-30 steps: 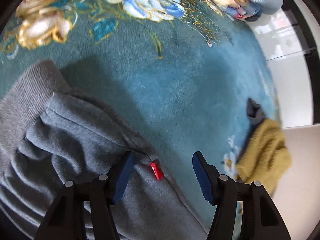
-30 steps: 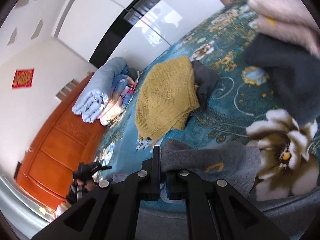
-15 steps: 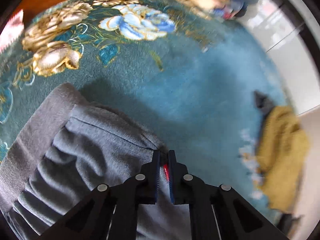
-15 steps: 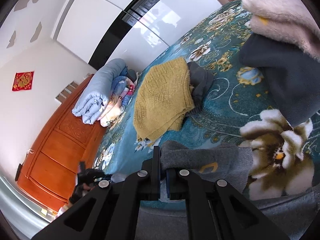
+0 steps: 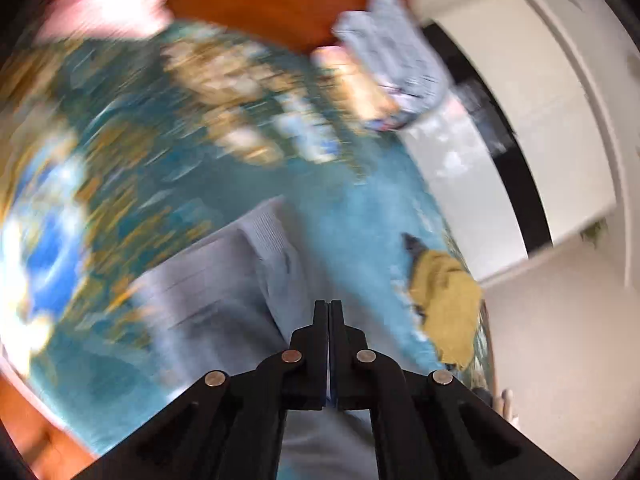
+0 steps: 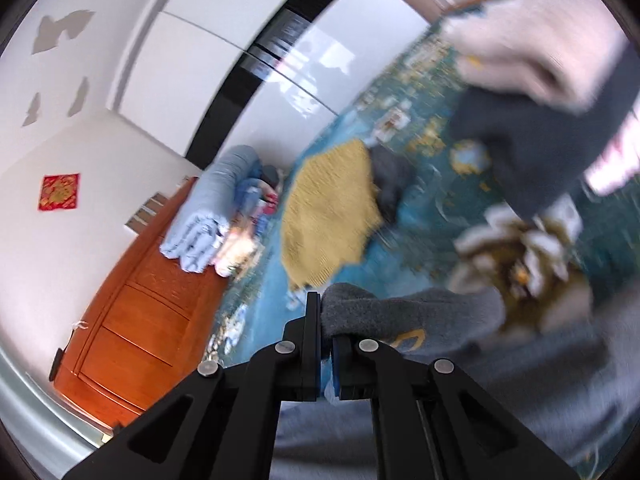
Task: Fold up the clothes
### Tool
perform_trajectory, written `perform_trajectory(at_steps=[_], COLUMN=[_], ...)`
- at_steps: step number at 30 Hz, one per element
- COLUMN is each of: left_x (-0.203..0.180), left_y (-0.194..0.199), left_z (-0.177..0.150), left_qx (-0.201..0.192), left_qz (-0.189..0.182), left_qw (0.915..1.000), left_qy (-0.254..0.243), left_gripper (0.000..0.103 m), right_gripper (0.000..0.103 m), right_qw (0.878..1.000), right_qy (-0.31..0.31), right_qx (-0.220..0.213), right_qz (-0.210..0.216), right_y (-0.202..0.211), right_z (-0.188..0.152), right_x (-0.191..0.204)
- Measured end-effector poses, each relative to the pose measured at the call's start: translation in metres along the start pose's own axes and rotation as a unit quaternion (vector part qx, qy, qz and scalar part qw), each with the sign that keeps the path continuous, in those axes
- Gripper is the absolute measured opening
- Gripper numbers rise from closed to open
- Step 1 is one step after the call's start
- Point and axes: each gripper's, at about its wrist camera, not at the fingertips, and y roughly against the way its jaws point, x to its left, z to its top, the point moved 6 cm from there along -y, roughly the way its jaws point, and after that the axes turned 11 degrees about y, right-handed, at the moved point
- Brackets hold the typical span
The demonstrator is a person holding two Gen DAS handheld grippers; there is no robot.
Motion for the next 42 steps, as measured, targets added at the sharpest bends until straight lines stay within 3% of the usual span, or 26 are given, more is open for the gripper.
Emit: perform_trajectory(at_steps=[3,7,9,11,13,18,25,26,27,29,33,37,40,42], left_x=[0.038,0.033,0.025,0.024,0.022,0.017,-0.002,-0.004,-0.004,-0.005,-0.023,-0.049,-0.039,-0.003], left_y=[-0.006,-0.017,-0.031,-0.047,-0.067,-0.093,-0.098,-0.101,-0.102,-0.103,-0.076,-0.021,0.008,-0.002], left_z=[-0.006,0.001,0.007,0.014,0.018,0.029,0.025,0.024,0.024,0.023,0.026,0.023,0.012,0.008], left_qx=[0.023,0.011,0.011,0.016,0.022,0.013,0.019,0.020,0.021,0.024,0.012,0.004,-0.018,0.000], left_qz=[-0.016,-0.018,-0.015,0.008,0.018,0.043,0.046,0.060,0.064,0.069,0.033,-0.022,0.000,0.021], left_qw=[0.9980,0.9976,0.9984,0.9985,0.9983,0.9982,0.9987,0.9980,0.9978,0.9973,0.9993,0.9997,0.9987,0.9996], left_qy=[0.056,0.065,0.054,0.051,0.052,0.038,0.010,0.002,0.004,0.010,0.010,-0.012,-0.049,-0.017], left_gripper=[0.000,0.002,0.009,0.039,0.047,0.045,0.037,0.017,0.005,0.007,0.006,0.006,0.006,0.006], right_gripper=[0.005,0.005,0.005,0.005,0.005,0.005,0.005,0.005,0.005,0.005,0.004,0.003,0.003,0.003], right_qw=[0.998,0.997,0.997,0.997,0.997,0.996,0.997,0.997,0.997,0.997,0.997,0.998,0.998,0.998], right_qy=[-0.037,-0.054,-0.052,-0.049,-0.047,-0.054,-0.054,-0.053,-0.052,-0.051,-0.042,-0.010,0.010,-0.003], right_qx=[0.035,0.034,0.034,0.036,0.036,0.041,0.041,0.041,0.040,0.039,0.025,-0.036,-0.046,-0.031], right_qz=[-0.029,-0.037,-0.040,-0.042,-0.045,-0.049,-0.048,-0.048,-0.048,-0.048,-0.053,-0.042,-0.045,-0.049], right_y=[-0.008,-0.005,-0.006,-0.007,-0.007,-0.008,-0.009,-0.009,-0.009,-0.008,-0.001,0.029,0.042,0.042], right_z=[-0.019,-0.025,-0.025,-0.026,-0.026,-0.027,-0.027,-0.027,-0.027,-0.027,-0.023,-0.010,-0.011,-0.019], right_x=[-0.019,-0.026,-0.026,-0.026,-0.028,-0.037,-0.037,-0.036,-0.036,-0.035,-0.032,-0.011,-0.003,-0.009])
